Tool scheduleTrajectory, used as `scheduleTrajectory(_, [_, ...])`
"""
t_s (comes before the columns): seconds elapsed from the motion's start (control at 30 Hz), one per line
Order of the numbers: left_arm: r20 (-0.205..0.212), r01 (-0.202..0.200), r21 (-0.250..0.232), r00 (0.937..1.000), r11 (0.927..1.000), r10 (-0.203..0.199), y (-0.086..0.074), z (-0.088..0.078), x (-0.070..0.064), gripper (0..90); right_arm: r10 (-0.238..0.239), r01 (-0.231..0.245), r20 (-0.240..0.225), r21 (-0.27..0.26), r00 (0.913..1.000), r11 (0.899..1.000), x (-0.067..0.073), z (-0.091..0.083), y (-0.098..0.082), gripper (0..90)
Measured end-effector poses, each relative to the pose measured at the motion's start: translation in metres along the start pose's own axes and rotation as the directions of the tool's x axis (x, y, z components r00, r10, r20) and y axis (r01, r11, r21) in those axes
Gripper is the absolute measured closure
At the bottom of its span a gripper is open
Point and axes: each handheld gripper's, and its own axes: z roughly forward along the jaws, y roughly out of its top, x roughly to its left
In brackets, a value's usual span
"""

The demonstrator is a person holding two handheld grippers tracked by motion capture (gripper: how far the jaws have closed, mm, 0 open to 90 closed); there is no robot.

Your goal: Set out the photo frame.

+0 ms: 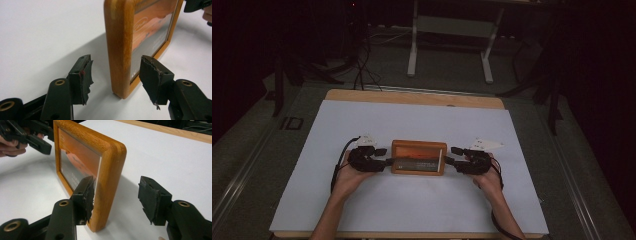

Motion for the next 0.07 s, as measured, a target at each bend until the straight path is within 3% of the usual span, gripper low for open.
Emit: scheduleTrajectory(0.07, [0.003,0.001,-0.007,1.0,1.0,-0.001,-0.0004,-0.0059,0.0026,42.8,-0.003,0.003,0.004,-0.001,1.0,1.0,-0.0014,-0.0034,-0.0005,44.7])
